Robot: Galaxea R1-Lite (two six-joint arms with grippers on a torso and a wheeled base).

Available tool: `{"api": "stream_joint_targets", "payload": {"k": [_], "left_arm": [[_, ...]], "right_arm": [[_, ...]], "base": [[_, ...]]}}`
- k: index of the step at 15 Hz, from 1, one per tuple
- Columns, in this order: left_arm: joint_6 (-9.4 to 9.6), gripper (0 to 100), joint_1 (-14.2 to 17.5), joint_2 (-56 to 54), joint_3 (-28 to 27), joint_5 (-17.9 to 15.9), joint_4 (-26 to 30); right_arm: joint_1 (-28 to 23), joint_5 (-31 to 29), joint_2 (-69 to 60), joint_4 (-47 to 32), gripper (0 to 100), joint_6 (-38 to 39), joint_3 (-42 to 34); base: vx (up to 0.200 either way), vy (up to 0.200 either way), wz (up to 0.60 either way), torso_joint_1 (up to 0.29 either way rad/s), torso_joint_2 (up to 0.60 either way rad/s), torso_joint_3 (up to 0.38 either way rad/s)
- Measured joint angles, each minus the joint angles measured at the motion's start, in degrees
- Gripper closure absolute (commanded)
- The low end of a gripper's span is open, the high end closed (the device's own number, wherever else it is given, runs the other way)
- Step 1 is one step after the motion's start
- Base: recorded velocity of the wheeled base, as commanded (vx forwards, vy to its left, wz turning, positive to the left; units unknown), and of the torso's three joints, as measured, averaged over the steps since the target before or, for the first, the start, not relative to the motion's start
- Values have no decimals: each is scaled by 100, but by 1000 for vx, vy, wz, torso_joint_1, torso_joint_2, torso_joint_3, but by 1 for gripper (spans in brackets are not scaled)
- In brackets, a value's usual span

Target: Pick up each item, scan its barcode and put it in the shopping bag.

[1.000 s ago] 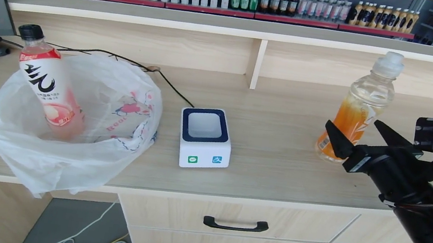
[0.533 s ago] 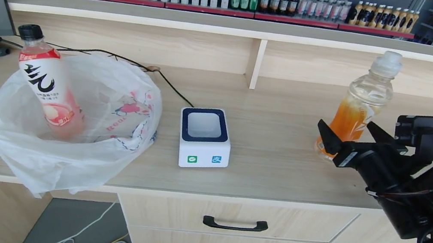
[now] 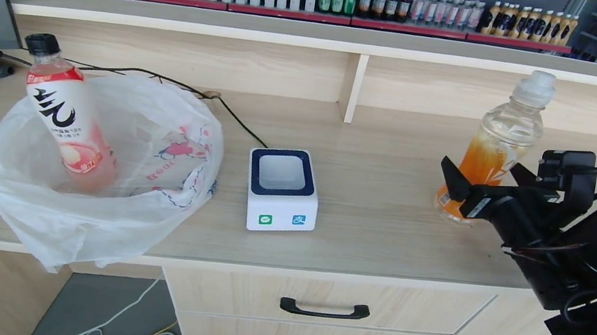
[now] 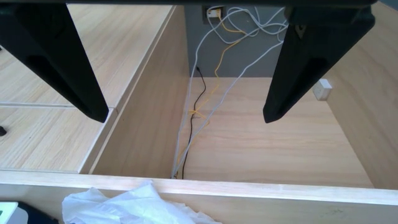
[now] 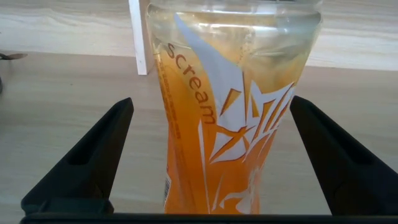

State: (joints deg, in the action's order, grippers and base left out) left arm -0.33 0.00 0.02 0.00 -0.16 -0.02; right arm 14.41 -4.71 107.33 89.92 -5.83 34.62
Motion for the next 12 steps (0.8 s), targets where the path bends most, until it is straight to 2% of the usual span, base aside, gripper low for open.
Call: {"api": "stream_joint_targets", "payload": {"k": [8,9,12], "left_arm": [[6,0,0,0,0,-2,-2],[4,0,0,0,0,-2,-5],[4,0,0,0,0,0,-2]], "right_arm": [[-22,13,91,2,0,-119,221],[-24,15,108,2,100,-112,232],[-24,13,133,2,100,-98,256]], "base": [[0,0,0,0,0,0],[0,0,0,0,0,0],[0,0,0,0,0,0]]}}
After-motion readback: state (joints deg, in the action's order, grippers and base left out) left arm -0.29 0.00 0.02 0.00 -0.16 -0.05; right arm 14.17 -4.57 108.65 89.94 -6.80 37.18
